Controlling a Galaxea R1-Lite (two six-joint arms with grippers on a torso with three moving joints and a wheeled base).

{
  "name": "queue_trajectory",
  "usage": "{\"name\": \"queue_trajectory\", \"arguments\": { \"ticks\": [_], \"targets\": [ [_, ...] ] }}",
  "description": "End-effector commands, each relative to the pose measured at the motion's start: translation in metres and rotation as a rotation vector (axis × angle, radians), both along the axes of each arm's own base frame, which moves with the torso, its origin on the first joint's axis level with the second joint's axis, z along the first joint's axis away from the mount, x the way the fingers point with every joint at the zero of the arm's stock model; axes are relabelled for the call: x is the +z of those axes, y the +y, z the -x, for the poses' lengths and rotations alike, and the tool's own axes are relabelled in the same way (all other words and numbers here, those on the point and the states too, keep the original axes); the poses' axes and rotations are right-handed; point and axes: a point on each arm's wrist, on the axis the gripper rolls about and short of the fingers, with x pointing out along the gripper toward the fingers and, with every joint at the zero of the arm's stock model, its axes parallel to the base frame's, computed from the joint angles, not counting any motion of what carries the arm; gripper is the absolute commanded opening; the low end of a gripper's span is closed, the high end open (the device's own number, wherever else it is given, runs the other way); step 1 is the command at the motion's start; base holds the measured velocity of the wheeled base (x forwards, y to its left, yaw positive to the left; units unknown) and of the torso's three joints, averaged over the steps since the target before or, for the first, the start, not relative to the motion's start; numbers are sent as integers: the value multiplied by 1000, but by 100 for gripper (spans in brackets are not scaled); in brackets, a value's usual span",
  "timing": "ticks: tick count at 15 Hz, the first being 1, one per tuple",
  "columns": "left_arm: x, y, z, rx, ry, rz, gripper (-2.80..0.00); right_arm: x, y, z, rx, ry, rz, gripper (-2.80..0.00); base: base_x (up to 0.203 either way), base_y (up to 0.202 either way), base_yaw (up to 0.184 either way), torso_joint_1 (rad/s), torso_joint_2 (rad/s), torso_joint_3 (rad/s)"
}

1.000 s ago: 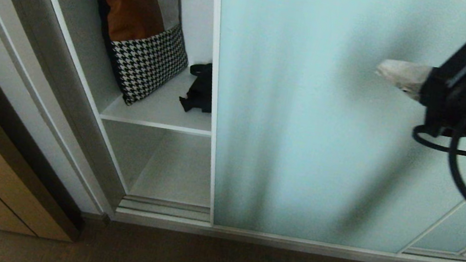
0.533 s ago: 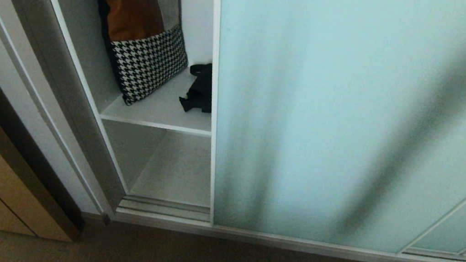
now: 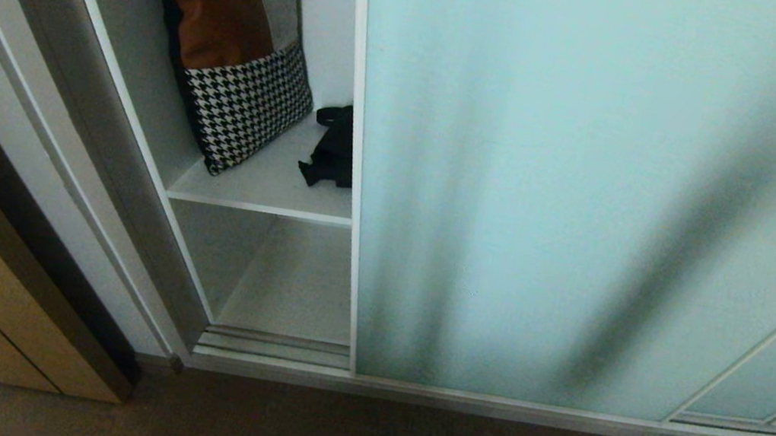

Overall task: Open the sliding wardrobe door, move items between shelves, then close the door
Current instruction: Close the door

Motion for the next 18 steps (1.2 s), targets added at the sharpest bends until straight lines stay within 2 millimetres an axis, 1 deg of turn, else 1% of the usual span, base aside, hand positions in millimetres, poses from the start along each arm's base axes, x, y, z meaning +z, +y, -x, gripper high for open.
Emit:
{"name": "queue_trajectory", "arguments": {
  "ticks": [1,5,8,10,16,18],
  "targets": [
    [0,0,0,1,1,0,-280,-34,-55,-20,42,72,-87,-280,0,0,0,0,0,0],
    [0,0,0,0,1,0,-280,-73,-102,-46,74,73,-133,-280,0,0,0,0,0,0],
    [0,0,0,1,0,0,-280,-101,-125,-62,78,72,-163,-280,0,0,0,0,0,0],
    [0,0,0,2,2,0,-280,-114,-130,-70,83,84,-178,-280,0,0,0,0,0,0],
    [0,0,0,1,1,0,-280,-132,-144,-97,111,94,-189,-280,0,0,0,0,0,0],
    [0,0,0,0,2,0,-280,-136,-141,-108,134,97,-189,-280,0,0,0,0,0,0]
  ]
}}
